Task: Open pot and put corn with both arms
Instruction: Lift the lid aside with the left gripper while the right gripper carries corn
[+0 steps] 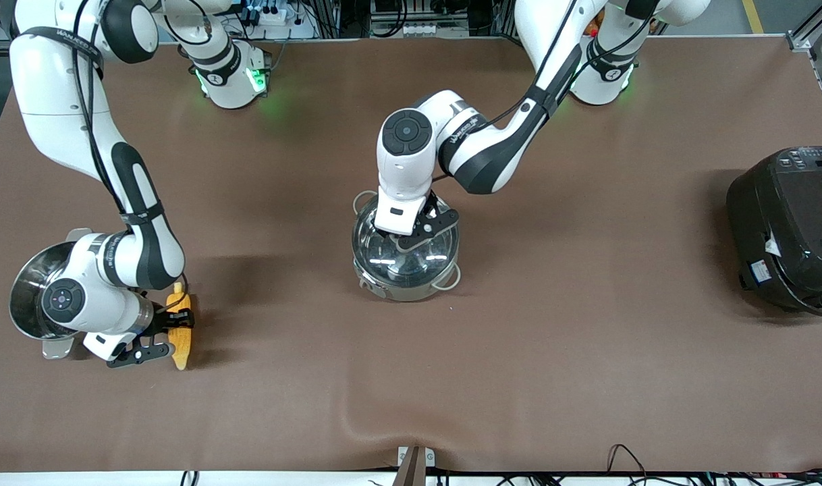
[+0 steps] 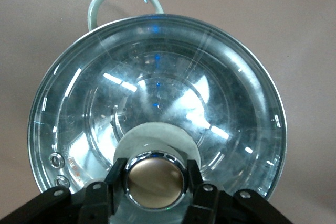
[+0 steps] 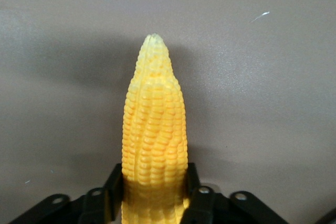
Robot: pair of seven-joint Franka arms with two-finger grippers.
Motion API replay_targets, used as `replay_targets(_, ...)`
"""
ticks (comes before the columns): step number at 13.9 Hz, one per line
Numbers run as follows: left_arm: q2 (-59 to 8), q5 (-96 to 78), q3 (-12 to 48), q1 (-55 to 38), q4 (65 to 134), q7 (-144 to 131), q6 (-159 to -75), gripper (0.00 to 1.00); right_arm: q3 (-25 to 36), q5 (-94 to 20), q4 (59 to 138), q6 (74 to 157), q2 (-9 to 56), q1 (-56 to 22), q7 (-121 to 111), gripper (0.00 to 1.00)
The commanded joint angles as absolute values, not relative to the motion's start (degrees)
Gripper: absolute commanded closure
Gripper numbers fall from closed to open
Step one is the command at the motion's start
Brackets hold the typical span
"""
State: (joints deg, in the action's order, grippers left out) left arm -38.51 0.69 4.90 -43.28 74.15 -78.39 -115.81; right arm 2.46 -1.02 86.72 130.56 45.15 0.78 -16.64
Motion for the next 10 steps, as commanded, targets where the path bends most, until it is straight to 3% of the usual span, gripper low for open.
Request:
replay_targets(1,-30.62,0.09,4.39,-40.97,74.35,-78.84,-111.37,1.00,1.76,-1.93,85.34,130.17,45.27,1.32,-17.58,1.00)
replay_targets(6,-18.22,-4.46,5.01,-27.81,75.49,-63.77,-98.99,1.00,-1.83,-1.85,85.43,127.81,38.69,0.26,-20.55,1.00)
replay_targets(10,-13.63,-6.15,5.01,-12.78,80.22,-46.26,-92.03,1.00,-5.19,-1.06,85.34,123.06,32.53,-4.98,-20.39,1.00)
